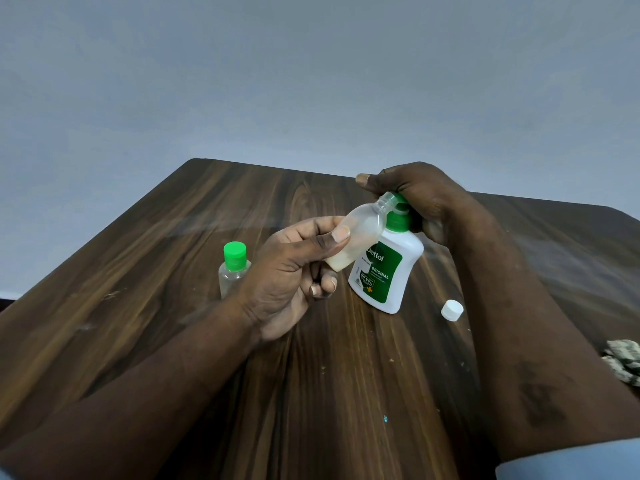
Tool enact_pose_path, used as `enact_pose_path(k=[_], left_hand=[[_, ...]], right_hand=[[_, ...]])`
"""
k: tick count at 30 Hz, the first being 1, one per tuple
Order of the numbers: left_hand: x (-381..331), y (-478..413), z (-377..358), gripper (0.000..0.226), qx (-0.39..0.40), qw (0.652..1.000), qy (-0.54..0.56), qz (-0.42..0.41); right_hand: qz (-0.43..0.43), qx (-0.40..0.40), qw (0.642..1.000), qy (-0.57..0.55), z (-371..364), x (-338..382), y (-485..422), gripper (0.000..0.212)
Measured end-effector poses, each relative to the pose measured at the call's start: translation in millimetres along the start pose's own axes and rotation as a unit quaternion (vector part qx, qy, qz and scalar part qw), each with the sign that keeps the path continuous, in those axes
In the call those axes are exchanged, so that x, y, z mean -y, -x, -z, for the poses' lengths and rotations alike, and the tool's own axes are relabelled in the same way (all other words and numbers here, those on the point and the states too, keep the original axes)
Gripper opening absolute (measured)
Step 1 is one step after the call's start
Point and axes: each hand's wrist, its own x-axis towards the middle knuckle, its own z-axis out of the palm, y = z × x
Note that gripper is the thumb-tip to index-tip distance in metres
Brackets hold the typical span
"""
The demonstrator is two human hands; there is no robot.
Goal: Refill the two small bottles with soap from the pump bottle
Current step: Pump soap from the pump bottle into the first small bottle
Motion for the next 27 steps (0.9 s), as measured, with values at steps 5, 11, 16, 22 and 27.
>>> enact_pose_path(k=[5, 11, 16, 22, 27], left_hand=[[-1.7, 0.4, -1.1, 0.038, 0.005, 1.0, 0.003, -0.004], [-3.8, 1.5, -2.6, 0.046, 0.004, 1.0, 0.006, -0.009], [-2.7, 2.2, -1.8, 0.041, -0.001, 1.0, 0.004, -0.001], [-2.6, 1.4, -2.1, 0.043, 0.0, 1.0, 0.005, 0.0], [-3.2, 2.5, -5.1, 0.043, -0.001, 1.0, 0.01, -0.004]], right_hand=[[0.016, -0.012, 0.999, 0.029, 1.7, 4.1, 1.7, 0.038], [0.016, -0.02, 0.999, 0.027, 0.8, 5.1, 1.4, 0.035], [-0.007, -0.011, 1.0, 0.011, -0.3, 1.7, 3.0, 0.028], [0.018, -0.027, 0.998, 0.051, 1.2, 3.5, 0.3, 0.036], [0.022, -0.023, 0.999, 0.033, 1.8, 5.6, 0.9, 0.037]])
